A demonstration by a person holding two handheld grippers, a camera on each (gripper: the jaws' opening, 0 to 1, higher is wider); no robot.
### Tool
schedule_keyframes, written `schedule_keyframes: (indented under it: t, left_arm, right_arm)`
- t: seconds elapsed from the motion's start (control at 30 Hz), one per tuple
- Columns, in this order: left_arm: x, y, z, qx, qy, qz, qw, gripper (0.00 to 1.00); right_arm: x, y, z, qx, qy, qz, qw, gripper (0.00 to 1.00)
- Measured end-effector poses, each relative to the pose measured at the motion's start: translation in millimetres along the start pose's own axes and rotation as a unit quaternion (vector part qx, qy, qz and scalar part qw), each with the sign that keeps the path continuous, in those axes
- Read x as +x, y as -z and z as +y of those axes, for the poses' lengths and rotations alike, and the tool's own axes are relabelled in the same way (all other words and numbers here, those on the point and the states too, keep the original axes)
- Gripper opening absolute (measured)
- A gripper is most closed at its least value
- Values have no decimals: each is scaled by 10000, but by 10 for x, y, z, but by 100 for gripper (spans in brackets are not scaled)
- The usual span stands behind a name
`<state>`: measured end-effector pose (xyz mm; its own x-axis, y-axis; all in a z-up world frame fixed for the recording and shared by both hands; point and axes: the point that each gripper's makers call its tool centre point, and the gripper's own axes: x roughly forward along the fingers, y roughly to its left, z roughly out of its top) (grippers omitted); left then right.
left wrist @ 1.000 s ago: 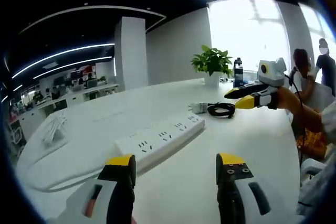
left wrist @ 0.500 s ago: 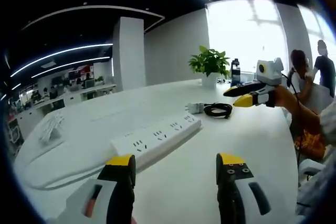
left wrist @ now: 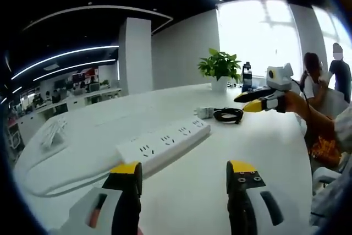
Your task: Straighten the power strip on the desk, plug the charger into it
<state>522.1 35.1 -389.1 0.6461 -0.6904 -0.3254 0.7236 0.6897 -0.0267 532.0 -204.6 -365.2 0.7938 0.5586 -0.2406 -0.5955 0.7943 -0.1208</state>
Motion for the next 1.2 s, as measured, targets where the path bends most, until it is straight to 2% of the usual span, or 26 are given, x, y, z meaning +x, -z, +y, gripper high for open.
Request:
schedule_keyframes:
  t: [0.3, 0.57, 0.8, 1.2]
  left_arm:
    - [1, 30, -2, -27, 17, 15, 10000, 63]
    - [-9, 57, -6, -19, 41, 47, 10000, 62]
    - [-9, 56, -42, -48, 150, 5, 9999, 62]
    - [-12, 59, -103, -15, 249, -6, 9997, 62]
  right_arm:
    - [-18, 65, -88, 24, 42, 81, 10000, 41]
    - [-7, 165, -96, 149, -111, 227, 9996, 41]
    - [-17, 210, -85, 34, -194, 392, 9990, 41]
    - [-13, 252, -184, -101, -293, 447, 9985, 40]
